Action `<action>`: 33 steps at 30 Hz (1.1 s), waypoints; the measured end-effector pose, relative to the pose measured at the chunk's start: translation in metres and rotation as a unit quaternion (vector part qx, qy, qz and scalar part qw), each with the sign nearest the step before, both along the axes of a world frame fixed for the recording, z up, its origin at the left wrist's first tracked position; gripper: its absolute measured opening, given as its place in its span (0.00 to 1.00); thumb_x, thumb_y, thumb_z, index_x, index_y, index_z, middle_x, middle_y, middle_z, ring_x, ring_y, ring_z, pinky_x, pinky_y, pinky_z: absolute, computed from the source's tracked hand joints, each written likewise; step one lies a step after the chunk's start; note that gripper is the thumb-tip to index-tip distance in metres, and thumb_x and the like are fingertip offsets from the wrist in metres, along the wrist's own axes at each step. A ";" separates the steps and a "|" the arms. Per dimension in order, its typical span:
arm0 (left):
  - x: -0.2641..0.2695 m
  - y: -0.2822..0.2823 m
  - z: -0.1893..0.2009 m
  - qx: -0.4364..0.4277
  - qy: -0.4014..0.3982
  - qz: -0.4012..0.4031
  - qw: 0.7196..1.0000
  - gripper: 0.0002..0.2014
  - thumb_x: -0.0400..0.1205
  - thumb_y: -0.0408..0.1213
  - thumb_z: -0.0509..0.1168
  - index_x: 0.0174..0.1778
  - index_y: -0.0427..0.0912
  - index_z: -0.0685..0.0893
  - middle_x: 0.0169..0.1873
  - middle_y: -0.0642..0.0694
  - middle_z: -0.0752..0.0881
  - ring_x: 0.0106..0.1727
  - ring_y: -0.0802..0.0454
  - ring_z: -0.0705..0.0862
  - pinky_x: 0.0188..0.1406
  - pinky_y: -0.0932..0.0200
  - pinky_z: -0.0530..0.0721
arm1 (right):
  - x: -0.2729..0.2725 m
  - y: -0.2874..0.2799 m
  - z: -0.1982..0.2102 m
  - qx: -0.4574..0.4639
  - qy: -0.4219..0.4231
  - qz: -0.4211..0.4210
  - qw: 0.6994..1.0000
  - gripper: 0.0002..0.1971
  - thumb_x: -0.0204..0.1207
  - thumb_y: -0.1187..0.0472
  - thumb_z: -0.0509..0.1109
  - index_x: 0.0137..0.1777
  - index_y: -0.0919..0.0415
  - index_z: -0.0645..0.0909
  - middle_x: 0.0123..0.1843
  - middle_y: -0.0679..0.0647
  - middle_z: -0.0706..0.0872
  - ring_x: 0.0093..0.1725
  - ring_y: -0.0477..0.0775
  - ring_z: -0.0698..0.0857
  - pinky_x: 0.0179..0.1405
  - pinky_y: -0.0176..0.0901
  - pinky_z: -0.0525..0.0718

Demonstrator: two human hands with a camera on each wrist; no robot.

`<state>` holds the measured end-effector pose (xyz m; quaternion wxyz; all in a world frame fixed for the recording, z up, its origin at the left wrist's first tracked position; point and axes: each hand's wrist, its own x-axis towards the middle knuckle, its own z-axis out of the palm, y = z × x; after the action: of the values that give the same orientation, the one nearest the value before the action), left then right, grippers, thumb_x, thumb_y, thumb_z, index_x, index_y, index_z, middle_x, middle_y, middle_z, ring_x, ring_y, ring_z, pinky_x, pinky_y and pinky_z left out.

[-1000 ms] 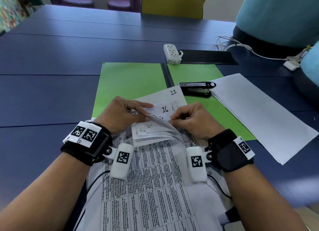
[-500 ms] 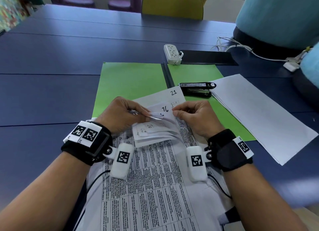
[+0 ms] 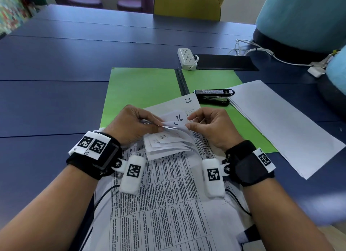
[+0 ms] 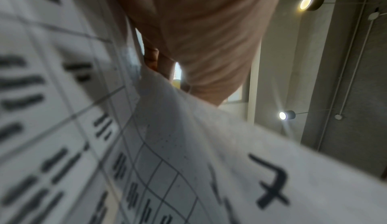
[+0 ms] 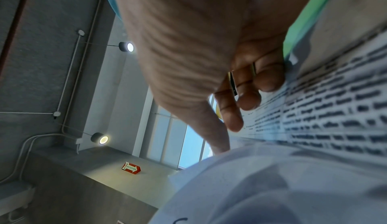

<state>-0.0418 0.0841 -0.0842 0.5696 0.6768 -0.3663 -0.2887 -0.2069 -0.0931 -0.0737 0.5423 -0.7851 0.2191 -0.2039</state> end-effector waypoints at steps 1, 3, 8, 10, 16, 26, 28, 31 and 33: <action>0.000 0.000 0.000 0.001 0.000 -0.001 1.000 0.09 0.68 0.27 0.81 0.32 0.47 0.95 0.44 0.47 0.95 0.50 0.47 0.93 0.56 0.56 0.89 | 0.000 0.000 0.000 0.004 -0.001 -0.001 1.000 0.09 0.66 0.68 0.84 0.40 0.56 0.88 0.35 0.56 0.82 0.34 0.52 0.75 0.36 0.40 0.78; 0.001 0.000 0.000 0.005 -0.004 -0.001 1.000 0.08 0.68 0.28 0.81 0.33 0.47 0.95 0.44 0.48 0.95 0.51 0.48 0.93 0.58 0.55 0.89 | 0.000 0.000 0.001 0.007 0.001 -0.001 1.000 0.09 0.66 0.68 0.84 0.40 0.55 0.88 0.34 0.55 0.82 0.33 0.50 0.75 0.35 0.38 0.78; 0.001 0.000 0.000 0.006 -0.003 0.000 1.000 0.07 0.67 0.29 0.82 0.33 0.47 0.95 0.44 0.47 0.95 0.50 0.48 0.93 0.57 0.55 0.88 | -0.001 0.000 0.002 0.002 0.012 0.002 1.000 0.09 0.66 0.67 0.84 0.39 0.52 0.90 0.34 0.54 0.83 0.32 0.47 0.76 0.34 0.36 0.79; 0.000 0.000 0.000 0.006 -0.003 0.000 1.000 0.09 0.69 0.27 0.81 0.32 0.47 0.95 0.44 0.47 0.95 0.48 0.50 0.93 0.53 0.60 0.88 | -0.001 0.000 0.003 -0.004 0.013 0.003 1.000 0.09 0.66 0.66 0.84 0.38 0.52 0.90 0.34 0.55 0.84 0.32 0.47 0.77 0.34 0.36 0.80; 0.002 -0.001 -0.002 0.006 -0.020 0.003 1.000 0.08 0.69 0.25 0.81 0.35 0.42 0.94 0.43 0.47 0.95 0.46 0.52 0.92 0.51 0.64 0.88 | -0.001 0.003 0.003 -0.020 0.036 0.022 0.999 0.06 0.69 0.67 0.82 0.36 0.57 0.89 0.35 0.61 0.88 0.35 0.50 0.80 0.39 0.44 0.81; 0.001 -0.001 -0.003 0.003 -0.014 0.006 1.000 0.06 0.70 0.24 0.80 0.38 0.37 0.94 0.44 0.45 0.95 0.47 0.49 0.93 0.52 0.61 0.88 | -0.002 0.003 0.005 -0.031 0.051 0.042 0.997 0.05 0.67 0.66 0.84 0.36 0.62 0.89 0.33 0.56 0.89 0.31 0.45 0.81 0.35 0.40 0.82; 0.001 -0.001 -0.002 0.004 -0.015 0.004 1.000 0.07 0.70 0.24 0.81 0.36 0.40 0.95 0.44 0.46 0.95 0.49 0.47 0.93 0.55 0.57 0.89 | -0.002 0.003 0.004 -0.031 0.056 0.044 0.997 0.05 0.68 0.66 0.83 0.36 0.59 0.90 0.33 0.52 0.89 0.32 0.43 0.82 0.36 0.39 0.83; 0.002 0.000 -0.002 0.008 -0.022 0.002 1.000 0.09 0.69 0.25 0.81 0.34 0.45 0.95 0.44 0.47 0.95 0.50 0.45 0.93 0.58 0.54 0.88 | -0.002 0.002 0.003 -0.049 0.063 0.049 0.996 0.05 0.71 0.67 0.81 0.37 0.57 0.91 0.34 0.50 0.90 0.33 0.42 0.83 0.39 0.37 0.83; 0.001 0.000 -0.001 0.007 -0.019 0.003 1.000 0.09 0.69 0.25 0.81 0.34 0.45 0.95 0.44 0.47 0.95 0.50 0.46 0.93 0.58 0.56 0.88 | -0.002 0.002 0.004 -0.063 0.067 0.056 0.994 0.07 0.73 0.67 0.79 0.37 0.54 0.90 0.34 0.48 0.90 0.34 0.40 0.84 0.39 0.34 0.84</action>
<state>-0.0411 0.0841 -0.0854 0.5588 0.6869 -0.3733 -0.2767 -0.2086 -0.0907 -0.0695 0.4864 -0.8406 0.1977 -0.1332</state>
